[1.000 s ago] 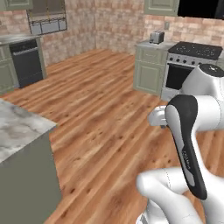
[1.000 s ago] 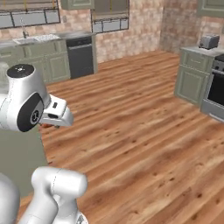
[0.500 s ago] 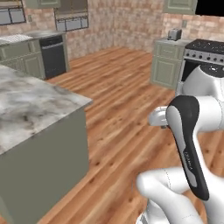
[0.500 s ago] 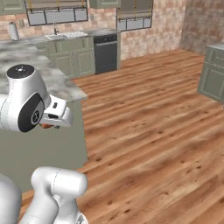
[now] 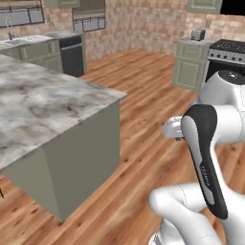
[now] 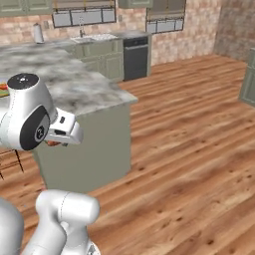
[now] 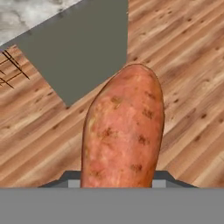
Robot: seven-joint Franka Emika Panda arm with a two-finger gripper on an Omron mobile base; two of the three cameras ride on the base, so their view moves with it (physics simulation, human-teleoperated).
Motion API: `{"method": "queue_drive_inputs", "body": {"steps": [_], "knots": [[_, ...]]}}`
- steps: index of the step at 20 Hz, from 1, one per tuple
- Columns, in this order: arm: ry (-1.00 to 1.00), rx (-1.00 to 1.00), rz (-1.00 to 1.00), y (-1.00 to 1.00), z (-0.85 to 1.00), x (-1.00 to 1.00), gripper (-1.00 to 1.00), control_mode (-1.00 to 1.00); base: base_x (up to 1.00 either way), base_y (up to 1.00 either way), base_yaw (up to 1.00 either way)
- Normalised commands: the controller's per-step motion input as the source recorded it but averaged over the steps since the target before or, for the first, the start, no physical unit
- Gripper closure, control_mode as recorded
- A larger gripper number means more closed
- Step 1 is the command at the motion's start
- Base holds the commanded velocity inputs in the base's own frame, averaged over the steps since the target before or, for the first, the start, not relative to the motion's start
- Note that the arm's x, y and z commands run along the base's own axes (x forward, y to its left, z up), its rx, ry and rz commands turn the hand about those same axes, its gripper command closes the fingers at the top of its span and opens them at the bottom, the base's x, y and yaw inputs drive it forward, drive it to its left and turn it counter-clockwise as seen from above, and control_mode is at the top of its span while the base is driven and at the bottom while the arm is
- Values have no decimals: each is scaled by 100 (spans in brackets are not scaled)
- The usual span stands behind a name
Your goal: Take the cheese, fish, and sweet potato from the fridge and place them on the plate on the dining counter to create an appetizer plate.
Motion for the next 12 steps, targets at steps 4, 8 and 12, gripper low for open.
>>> {"method": "queue_drive_inputs", "body": {"steps": [4,8,12], "knots": [[0,0,0,0,0,0,100,100,-59,100,-15],[0,0,0,0,0,0,100,100,-25,100,-39],[0,0,0,0,0,0,100,100,0,100,-56]]}}
